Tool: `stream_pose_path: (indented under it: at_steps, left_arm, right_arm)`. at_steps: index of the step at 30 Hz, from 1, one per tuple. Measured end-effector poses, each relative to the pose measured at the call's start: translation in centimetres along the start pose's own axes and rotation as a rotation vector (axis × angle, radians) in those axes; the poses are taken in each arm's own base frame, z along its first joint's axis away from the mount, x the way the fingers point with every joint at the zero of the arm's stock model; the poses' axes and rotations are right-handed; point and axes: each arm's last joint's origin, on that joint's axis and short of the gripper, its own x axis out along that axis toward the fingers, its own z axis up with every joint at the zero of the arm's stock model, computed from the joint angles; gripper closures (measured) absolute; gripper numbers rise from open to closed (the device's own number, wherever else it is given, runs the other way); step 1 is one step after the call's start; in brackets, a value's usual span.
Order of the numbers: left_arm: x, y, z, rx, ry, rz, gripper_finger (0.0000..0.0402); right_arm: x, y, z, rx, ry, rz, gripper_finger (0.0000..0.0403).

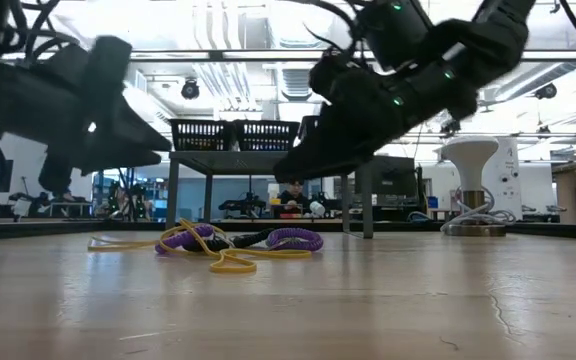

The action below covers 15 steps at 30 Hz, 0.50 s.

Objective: Pick & Place Office Desk Supplies
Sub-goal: Put the violet spring keychain into the middle black bin on the shelf

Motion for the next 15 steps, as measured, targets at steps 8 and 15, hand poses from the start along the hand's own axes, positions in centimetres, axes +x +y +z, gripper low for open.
stream_pose_path:
  at_steps: [8,15]
  left_arm:
    - [1.0,-1.1,-1.5,0.091,-0.067,0.058,0.0274]
    - [1.2,-1.8,-1.7,0.111,-0.085,0.068,0.0274]
  right_arm:
    - [0.8,0.3,3.3,0.037,0.135,-0.024,0.0178]
    - [2.3,0.1,3.4,0.111,0.273,-0.139,0.0174]
